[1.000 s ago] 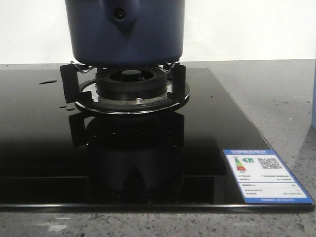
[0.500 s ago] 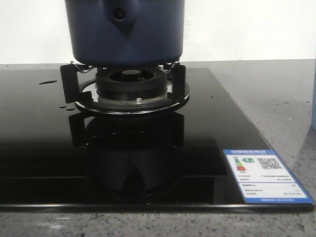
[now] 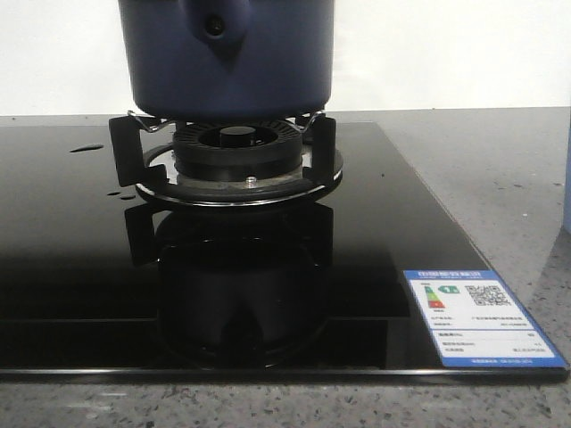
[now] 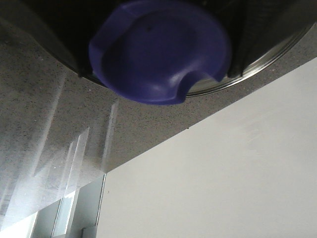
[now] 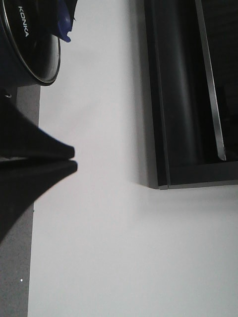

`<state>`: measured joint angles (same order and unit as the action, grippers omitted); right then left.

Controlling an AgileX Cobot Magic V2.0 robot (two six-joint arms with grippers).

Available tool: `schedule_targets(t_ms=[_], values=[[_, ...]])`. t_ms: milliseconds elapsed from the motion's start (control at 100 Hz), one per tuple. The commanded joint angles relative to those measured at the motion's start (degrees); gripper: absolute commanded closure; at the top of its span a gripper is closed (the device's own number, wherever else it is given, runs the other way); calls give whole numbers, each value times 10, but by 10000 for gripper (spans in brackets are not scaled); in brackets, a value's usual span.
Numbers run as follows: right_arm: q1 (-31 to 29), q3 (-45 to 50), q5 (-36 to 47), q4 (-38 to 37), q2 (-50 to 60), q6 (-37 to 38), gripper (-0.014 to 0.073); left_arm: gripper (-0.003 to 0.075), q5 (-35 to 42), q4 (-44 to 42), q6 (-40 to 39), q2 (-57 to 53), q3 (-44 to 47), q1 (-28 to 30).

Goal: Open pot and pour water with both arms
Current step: 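Lower the held lid onto the pot and release it with the left gripper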

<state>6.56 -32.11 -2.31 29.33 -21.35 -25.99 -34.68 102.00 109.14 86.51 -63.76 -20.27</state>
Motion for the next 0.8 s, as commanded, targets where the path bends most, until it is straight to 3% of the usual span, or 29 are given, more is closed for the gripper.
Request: schedule_targets(t_ms=[0,220,570,790], values=[[-3,-21,32,-5,-3,-6,662,139,-24,47,3,-18,-20,-3],[-3,-21,32,-5,-3,-6,662,122,-70,47,0,-23,-22,-3],[-3,-21,32,-5,-3,-6,662,125,-60,46,-8,-99,-22,16],[-3,-21,23,-18,-3,-6,662,276,-2,17,-56,-194,6,55]])
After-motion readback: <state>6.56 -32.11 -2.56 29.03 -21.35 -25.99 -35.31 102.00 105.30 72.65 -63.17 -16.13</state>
